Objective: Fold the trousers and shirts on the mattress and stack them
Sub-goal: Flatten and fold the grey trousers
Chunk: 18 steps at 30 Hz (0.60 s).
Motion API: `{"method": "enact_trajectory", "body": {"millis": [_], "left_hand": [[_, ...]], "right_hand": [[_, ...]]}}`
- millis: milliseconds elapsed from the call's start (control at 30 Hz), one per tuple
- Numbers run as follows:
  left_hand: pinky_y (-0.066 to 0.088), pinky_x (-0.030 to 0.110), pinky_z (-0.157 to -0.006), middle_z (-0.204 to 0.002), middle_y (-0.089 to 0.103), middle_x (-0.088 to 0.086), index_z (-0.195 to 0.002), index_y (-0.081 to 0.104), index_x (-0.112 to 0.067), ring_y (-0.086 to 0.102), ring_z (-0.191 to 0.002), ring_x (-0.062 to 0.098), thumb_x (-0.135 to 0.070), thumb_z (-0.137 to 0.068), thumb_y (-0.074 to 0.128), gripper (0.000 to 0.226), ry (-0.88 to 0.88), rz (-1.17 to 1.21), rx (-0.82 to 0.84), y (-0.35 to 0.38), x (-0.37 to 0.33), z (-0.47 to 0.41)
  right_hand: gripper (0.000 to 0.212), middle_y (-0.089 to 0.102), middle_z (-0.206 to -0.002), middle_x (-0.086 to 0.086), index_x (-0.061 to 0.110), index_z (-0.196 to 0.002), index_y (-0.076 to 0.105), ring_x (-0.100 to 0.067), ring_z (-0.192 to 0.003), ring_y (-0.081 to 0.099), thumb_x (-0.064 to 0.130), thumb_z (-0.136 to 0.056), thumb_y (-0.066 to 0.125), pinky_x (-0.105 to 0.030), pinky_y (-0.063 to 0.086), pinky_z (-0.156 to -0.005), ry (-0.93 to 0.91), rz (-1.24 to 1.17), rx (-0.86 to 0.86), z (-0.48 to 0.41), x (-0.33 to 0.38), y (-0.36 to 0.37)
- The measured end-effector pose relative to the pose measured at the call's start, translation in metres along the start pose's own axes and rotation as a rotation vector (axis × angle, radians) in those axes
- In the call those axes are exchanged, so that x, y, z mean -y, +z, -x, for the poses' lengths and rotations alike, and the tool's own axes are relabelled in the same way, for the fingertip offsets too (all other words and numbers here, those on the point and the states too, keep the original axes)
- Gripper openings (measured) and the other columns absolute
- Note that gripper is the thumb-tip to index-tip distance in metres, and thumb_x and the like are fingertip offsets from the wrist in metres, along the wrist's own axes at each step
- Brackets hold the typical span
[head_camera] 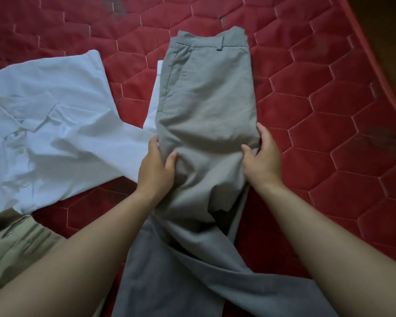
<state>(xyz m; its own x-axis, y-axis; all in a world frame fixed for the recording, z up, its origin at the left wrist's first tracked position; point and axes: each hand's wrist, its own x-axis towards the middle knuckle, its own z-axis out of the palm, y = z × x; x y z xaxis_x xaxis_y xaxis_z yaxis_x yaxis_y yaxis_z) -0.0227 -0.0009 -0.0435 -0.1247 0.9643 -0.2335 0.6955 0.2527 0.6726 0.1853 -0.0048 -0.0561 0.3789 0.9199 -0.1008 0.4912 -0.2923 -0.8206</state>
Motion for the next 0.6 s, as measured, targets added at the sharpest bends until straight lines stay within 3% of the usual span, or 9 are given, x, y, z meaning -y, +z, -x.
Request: {"method": "enact_trajectory", "body": {"millis": [100, 167, 200, 267, 333, 433, 500, 600], "left_hand": [[0.037, 0.019, -0.079, -0.122, 0.060, 0.007, -0.134, 0.040, -0.014, 0.057, -0.105, 0.026, -0.021, -0.091, 0.058, 0.047, 0.226, 0.105, -0.064, 0.008, -0.049, -0.007], [0.036, 0.019, -0.080, -0.122, 0.058, 0.010, -0.136, 0.038, -0.015, 0.056, -0.106, 0.027, -0.016, -0.090, 0.057, 0.050, 0.262, 0.102, -0.122, 0.016, -0.080, -0.028], [0.036, 0.023, -0.087, -0.127, 0.054, 0.011, -0.141, 0.032, -0.016, 0.053, -0.111, 0.029, -0.015, -0.090, 0.056, 0.056, 0.234, 0.059, -0.132, 0.018, -0.091, -0.038], [0.035, 0.039, -0.100, -0.136, 0.042, 0.014, -0.147, 0.020, -0.018, 0.043, -0.122, 0.033, -0.022, -0.091, 0.056, 0.067, 0.134, -0.110, -0.127, 0.021, -0.101, -0.045], [0.034, 0.045, -0.103, -0.140, 0.037, 0.014, -0.148, 0.020, -0.017, 0.038, -0.127, 0.032, -0.028, -0.091, 0.056, 0.068, 0.116, -0.193, -0.090, 0.024, -0.098, -0.027], [0.033, 0.040, -0.105, -0.138, 0.039, 0.017, -0.144, 0.027, -0.009, 0.037, -0.127, 0.030, -0.025, -0.088, 0.060, 0.067, 0.170, -0.157, -0.001, 0.039, -0.076, 0.036], [0.031, 0.035, -0.106, -0.136, 0.039, 0.019, -0.142, 0.030, -0.005, 0.038, -0.126, 0.030, -0.022, -0.086, 0.063, 0.067, 0.141, -0.162, 0.116, 0.050, -0.051, 0.084], [0.033, 0.033, -0.104, -0.133, 0.043, 0.018, -0.138, 0.036, -0.003, 0.044, -0.122, 0.029, -0.022, -0.087, 0.063, 0.060, 0.083, -0.163, 0.216, 0.064, -0.024, 0.142]], "right_hand": [[0.049, 0.059, -0.116, -0.002, 0.009, -0.129, 0.050, -0.008, -0.095, 0.054, 0.009, -0.083, 0.065, -0.003, 0.036, -0.080, -0.007, -0.034, -0.209, -0.043, 0.005, -0.055], [0.048, 0.060, -0.112, -0.002, 0.012, -0.128, 0.049, -0.005, -0.080, 0.055, 0.017, -0.084, 0.066, -0.013, 0.044, -0.078, -0.018, -0.065, -0.304, -0.074, 0.013, -0.086], [0.049, 0.058, -0.116, -0.002, 0.013, -0.129, 0.047, -0.005, -0.082, 0.056, 0.023, -0.085, 0.065, -0.016, 0.046, -0.080, -0.034, -0.050, -0.298, -0.083, 0.016, -0.095], [0.056, 0.046, -0.132, -0.005, 0.014, -0.134, 0.041, -0.015, -0.104, 0.056, 0.032, -0.086, 0.063, -0.025, 0.045, -0.094, -0.043, 0.060, -0.184, -0.080, 0.013, -0.104], [0.060, 0.042, -0.134, -0.010, 0.011, -0.136, 0.040, -0.023, -0.116, 0.050, 0.035, -0.086, 0.063, -0.029, 0.039, -0.100, -0.032, 0.150, -0.046, -0.050, -0.006, -0.106], [0.058, 0.044, -0.134, -0.011, 0.009, -0.136, 0.041, -0.024, -0.123, 0.044, 0.034, -0.087, 0.062, -0.026, 0.032, -0.102, 0.033, 0.248, 0.178, 0.028, -0.056, -0.115], [0.056, 0.041, -0.138, -0.009, 0.011, -0.135, 0.045, -0.025, -0.128, 0.038, 0.036, -0.087, 0.061, -0.037, 0.032, -0.105, 0.056, 0.417, 0.279, 0.074, -0.090, -0.128], [0.042, 0.047, -0.129, -0.008, 0.015, -0.122, 0.059, -0.028, -0.120, 0.042, 0.033, -0.085, 0.064, -0.040, 0.035, -0.100, 0.030, 0.482, 0.217, 0.116, -0.120, -0.149]]}}
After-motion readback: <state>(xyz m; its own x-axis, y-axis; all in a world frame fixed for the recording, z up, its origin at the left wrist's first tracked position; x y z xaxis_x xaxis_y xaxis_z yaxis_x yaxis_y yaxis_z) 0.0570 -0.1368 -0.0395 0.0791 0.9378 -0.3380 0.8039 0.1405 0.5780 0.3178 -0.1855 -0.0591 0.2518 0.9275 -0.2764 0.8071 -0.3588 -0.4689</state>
